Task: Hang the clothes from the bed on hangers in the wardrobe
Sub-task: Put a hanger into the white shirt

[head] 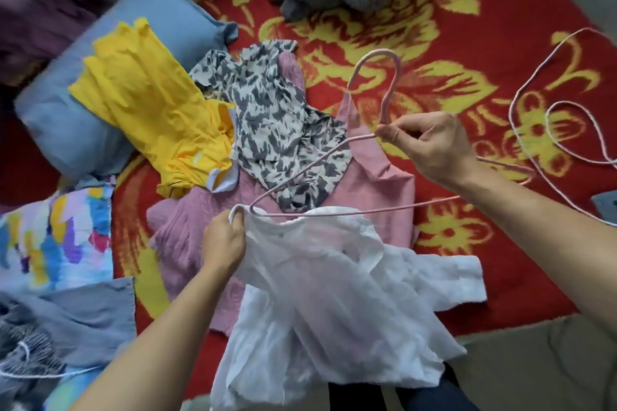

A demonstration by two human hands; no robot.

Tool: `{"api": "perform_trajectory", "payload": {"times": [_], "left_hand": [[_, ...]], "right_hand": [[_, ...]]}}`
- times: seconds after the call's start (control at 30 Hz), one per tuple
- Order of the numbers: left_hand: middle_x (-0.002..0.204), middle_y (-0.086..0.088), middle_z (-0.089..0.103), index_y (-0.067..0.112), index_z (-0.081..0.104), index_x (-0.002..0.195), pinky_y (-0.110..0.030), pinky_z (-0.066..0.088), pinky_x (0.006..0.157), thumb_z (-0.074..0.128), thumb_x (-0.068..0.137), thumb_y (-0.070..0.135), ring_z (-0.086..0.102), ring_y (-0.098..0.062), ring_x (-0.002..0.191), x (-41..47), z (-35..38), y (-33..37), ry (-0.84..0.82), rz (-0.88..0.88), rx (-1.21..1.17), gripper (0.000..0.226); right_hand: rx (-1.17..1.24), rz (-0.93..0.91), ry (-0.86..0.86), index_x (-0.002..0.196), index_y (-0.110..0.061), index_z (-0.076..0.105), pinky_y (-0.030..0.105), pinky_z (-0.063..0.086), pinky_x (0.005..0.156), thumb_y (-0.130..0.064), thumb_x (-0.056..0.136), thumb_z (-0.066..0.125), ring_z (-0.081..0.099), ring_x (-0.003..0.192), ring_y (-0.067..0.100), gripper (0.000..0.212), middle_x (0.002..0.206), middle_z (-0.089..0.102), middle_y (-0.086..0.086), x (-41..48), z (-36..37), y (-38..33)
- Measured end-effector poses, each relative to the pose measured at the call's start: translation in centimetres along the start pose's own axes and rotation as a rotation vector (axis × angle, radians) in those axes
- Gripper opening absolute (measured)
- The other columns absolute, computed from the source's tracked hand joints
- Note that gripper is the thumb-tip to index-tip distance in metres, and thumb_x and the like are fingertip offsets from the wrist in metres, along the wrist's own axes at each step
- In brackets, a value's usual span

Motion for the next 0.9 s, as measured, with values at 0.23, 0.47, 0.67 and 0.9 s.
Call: {"api": "perform_trajectory", "payload": {"times": [0.23, 0.47, 0.67, 0.9], "left_hand": [[0.086, -0.024, 0.067, 0.006, 0.061, 0.071, -0.038, 0.04, 0.067, 0.043, 0.098, 0.032, 0.06, -0.041, 0.085, -0.9, -4.3, -2.1, 0.071, -0.116, 0.032, 0.042], [0.095, -0.024, 0.066, 0.006, 0.064, 0.078, -0.042, 0.043, 0.074, 0.039, 0.099, 0.04, 0.059, -0.043, 0.093, -2.4, -6.7, -2.2, 0.04, -0.064, 0.185, 0.047], [0.091, 0.001, 0.064, 0.015, 0.069, 0.085, -0.038, 0.037, 0.072, 0.028, 0.092, 0.049, 0.052, -0.027, 0.093, -5.6, -7.1, 0.7, 0.108, 0.334, 0.333, 0.054], [0.07, -0.01, 0.064, 0.017, 0.054, 0.077, -0.038, 0.032, 0.054, 0.024, 0.081, 0.058, 0.06, -0.037, 0.074, -7.9, -9.5, -1.6, -0.029, 0.411, 0.103, 0.051]], "right_hand": [[0.109, -0.143, -0.051, 0.072, -0.014, 0.075, 0.035, 0.029, 0.037, -0.043, 0.087, 0.065, 0.04, 0.041, 0.021, 0.034, 0.048, 0.056, 0.005, 0.0, 0.0, -4.7], [0.028, -0.182, -0.166, 0.067, -0.025, 0.073, 0.026, 0.028, 0.037, -0.061, 0.086, 0.054, 0.042, 0.037, 0.012, 0.044, 0.047, 0.058, 0.0, -1.1, 4.8, -7.5], [-0.053, -0.157, -0.254, 0.072, -0.019, 0.074, 0.023, 0.028, 0.042, -0.063, 0.084, 0.053, 0.039, 0.043, 0.0, 0.05, 0.048, 0.056, -0.009, -3.8, 11.8, -9.3], [0.735, 0.627, -0.846, 0.092, -0.017, 0.068, 0.021, 0.039, 0.054, -0.026, 0.083, 0.071, 0.058, 0.068, 0.014, 0.013, 0.081, 0.066, 0.005, -5.7, 13.3, -8.5]]}}
Point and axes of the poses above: each hand's wrist, its own x-axis towards the middle knuckle, its own z-axis out of the palm, y = z × x, the point moved 2 cm from there along x, towards the middle knuckle
